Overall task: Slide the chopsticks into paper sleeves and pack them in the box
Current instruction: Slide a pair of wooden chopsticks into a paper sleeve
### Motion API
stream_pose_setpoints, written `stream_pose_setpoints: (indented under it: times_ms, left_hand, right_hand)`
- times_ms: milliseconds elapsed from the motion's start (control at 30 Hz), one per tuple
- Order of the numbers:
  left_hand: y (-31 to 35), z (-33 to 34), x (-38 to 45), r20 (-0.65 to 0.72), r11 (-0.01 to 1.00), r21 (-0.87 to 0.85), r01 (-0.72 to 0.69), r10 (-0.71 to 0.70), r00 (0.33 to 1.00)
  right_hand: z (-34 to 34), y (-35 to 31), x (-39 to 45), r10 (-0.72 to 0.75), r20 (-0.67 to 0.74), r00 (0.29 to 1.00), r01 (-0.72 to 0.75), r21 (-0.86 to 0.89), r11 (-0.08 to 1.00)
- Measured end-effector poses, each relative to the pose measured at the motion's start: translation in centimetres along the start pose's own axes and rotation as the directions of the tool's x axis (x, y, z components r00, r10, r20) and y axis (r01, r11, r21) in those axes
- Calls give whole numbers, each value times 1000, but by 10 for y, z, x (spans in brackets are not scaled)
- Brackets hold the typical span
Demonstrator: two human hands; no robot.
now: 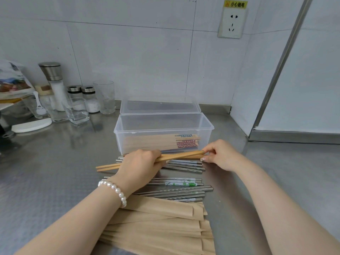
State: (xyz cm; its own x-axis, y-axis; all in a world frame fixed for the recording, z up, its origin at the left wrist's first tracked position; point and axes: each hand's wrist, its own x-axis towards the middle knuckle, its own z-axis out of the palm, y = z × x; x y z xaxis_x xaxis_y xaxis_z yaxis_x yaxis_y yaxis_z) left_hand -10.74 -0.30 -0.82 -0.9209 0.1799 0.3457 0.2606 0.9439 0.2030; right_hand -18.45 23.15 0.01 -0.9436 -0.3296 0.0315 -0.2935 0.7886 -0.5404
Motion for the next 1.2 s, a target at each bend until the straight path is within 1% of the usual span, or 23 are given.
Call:
stream_pose_setpoints:
  times_ms: [100, 200, 367, 467, 567, 633, 733, 800, 833, 900, 1000, 1067, 1133, 1167, 1200]
  left_hand:
    - [0, 1, 0, 13, 1000, 13, -7, 7, 1000]
    - [1, 4, 0, 43, 1000, 28, -10, 9, 999]
    - [5, 8, 2, 49, 999, 44, -9, 6, 999]
    - [4, 9, 4, 45, 999, 49, -1, -1, 999]
    - [3, 11, 4, 30, 999, 51, -1, -1, 1000]
    - [4, 9, 4, -3, 998, 68, -2, 3, 1000]
    - [7, 5, 4, -118, 992, 126, -32, 47, 992]
    - [6, 6, 6, -230, 973, 217, -74, 125, 965]
    - [5, 7, 6, -255, 952, 287, -102, 179, 950]
    - [5, 6, 7, -270, 916, 380, -131, 245, 931]
    - [9, 0, 10, -287, 894, 423, -148, 287, 914]
    - [12, -5, 12, -261, 858, 496, -136, 296, 919]
    - [15, -10, 15, -215, 803, 578, -146, 323, 922]
    - [16, -13, 18, -185, 770, 617, -162, 342, 921]
    - [16, -17, 22, -154, 729, 660, -182, 368, 917]
  right_hand:
    - [0, 0, 0, 0, -1, 1000, 0, 9, 1000]
    - [1, 0, 0, -10, 29, 1000, 9, 27, 1000]
    - [0, 0, 2, -18, 96, 995, 26, -86, 996]
    - [0, 3, 2, -17, 131, 991, 34, -129, 991]
    - [0, 3, 2, -34, 138, 990, 55, -153, 987]
    - [-3, 2, -1, -45, 126, 991, 60, -120, 991]
    - [-13, -5, -8, -49, 144, 988, 53, -27, 998]
    - [-21, -11, -13, -47, 170, 984, 45, 16, 999]
    - [-24, -14, -15, -55, 188, 981, 50, 31, 998]
    - [-27, -19, -18, -78, 220, 972, 61, 86, 994]
    - [-31, -19, -22, -95, 264, 960, 35, 225, 974]
    - [-34, -16, -24, -111, 290, 951, 17, 308, 951]
    - [-36, -16, -28, -115, 307, 945, -1, 352, 936]
    - [-35, -17, -28, -100, 295, 950, -9, 348, 937]
    - [-34, -19, -27, -72, 253, 965, -16, 329, 944]
